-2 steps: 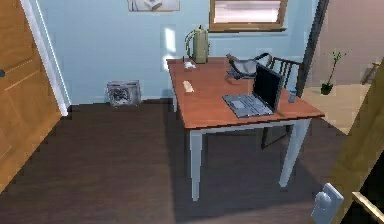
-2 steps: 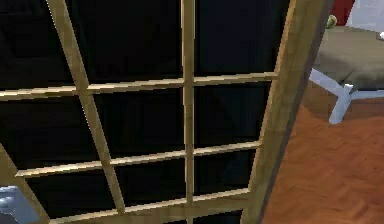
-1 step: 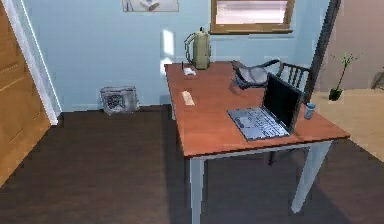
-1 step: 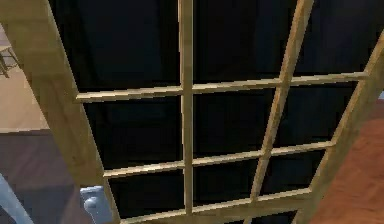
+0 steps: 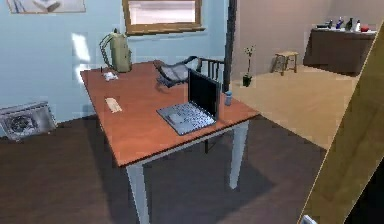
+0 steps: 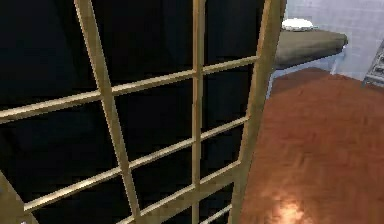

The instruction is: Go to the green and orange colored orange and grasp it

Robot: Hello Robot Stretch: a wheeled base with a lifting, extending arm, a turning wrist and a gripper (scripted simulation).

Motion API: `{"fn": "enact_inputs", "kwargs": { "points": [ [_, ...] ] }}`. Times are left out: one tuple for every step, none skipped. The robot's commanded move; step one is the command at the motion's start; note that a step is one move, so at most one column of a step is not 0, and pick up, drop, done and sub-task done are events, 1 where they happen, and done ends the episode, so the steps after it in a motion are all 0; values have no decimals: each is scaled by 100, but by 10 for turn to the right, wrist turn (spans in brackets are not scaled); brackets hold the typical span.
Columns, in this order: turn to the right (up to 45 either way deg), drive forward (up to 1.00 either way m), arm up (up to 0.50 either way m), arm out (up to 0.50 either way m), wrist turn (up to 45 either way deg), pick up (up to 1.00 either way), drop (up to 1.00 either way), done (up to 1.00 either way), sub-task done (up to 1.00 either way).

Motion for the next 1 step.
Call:
{"fn": "enact_inputs", "kwargs": {
  "points": [
    [0,70,0,0,0,0,0,0,0]
  ]
}}
